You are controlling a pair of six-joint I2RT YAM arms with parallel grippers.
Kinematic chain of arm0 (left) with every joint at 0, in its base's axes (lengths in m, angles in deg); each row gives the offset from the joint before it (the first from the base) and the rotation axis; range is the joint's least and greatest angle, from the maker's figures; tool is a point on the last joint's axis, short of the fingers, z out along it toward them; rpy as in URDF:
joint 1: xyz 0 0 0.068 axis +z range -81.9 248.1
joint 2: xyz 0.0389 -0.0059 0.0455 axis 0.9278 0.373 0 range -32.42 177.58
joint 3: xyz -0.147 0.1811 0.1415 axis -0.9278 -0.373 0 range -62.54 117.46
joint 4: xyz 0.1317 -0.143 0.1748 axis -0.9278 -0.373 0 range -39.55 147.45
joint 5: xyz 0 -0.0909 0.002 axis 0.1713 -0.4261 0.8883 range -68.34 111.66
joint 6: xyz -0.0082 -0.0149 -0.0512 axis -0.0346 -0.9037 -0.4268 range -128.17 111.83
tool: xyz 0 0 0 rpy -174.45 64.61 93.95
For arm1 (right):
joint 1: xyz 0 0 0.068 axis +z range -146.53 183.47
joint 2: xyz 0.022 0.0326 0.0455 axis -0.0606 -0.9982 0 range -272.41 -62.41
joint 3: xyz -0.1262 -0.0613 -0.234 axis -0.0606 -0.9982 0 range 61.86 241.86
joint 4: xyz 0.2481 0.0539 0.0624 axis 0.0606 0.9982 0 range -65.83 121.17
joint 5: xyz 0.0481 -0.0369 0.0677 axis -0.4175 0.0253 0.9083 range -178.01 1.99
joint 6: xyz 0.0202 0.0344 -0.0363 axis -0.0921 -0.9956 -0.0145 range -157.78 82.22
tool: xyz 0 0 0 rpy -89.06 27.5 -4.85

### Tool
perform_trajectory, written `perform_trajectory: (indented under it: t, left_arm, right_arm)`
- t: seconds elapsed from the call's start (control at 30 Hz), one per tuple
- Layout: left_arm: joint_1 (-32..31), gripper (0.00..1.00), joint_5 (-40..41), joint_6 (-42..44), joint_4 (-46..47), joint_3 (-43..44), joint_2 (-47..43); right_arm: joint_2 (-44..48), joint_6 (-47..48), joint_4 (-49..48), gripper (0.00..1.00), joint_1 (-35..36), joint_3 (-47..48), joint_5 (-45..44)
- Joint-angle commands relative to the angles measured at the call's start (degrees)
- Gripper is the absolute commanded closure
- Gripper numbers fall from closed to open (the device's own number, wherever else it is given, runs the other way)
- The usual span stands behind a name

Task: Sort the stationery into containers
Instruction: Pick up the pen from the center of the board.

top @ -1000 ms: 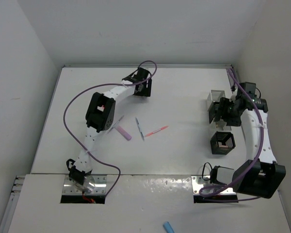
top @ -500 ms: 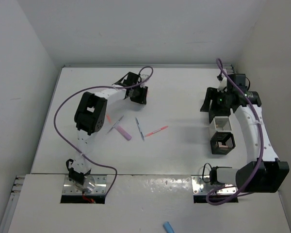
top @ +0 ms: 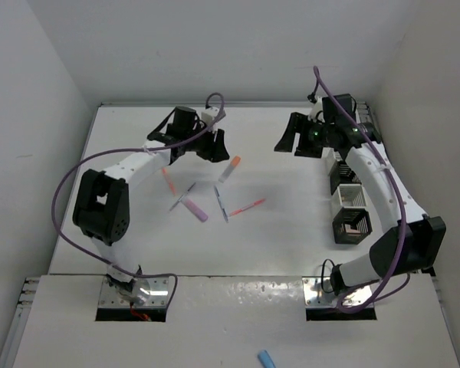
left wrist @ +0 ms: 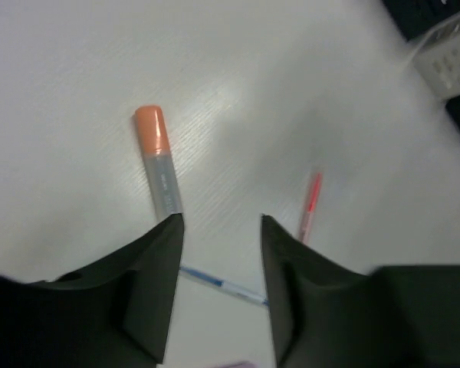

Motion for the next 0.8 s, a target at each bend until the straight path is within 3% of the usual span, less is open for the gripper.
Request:
perform_trajectory:
  t: [0.0,0.03,0.17,0.4,0.67,0.77]
  left_arm:
    - [-5.03,0.44,15.12,1.49,-0.47,0.89,-5.42]
    - [-7.21,0.38,22.21,2.54,-3.02,2.56,-4.81]
    - [-10.75,0.35,32.1,1.77,-8.65,6.08,0.02]
    - [-11.98,0.38,33.36,1.5,-11.13,10.31,10.47]
    - [-12.16,0.42,33.8,1.85,-10.95,11.98,15.85]
    - [-12.33,0.5,33.89,1.85,-11.04,11.89,17.52]
  right_arm:
    - [-0.69,-3.04,-3.17,0.28,1.32,2.15,-0.61]
    - [-0.17,-3.13,-3.52,0.28,1.49,1.45,-0.7]
    - [1.41,-2.34,-3.17,0.28,1.58,-0.39,-2.11]
    - [4.23,-1.11,-2.38,0.28,0.18,-3.12,-3.87]
    - [4.75,-0.41,-1.94,0.28,-0.61,-4.35,-3.87]
    - [4.67,-0.5,-2.2,0.28,-0.53,-4.97,-3.95]
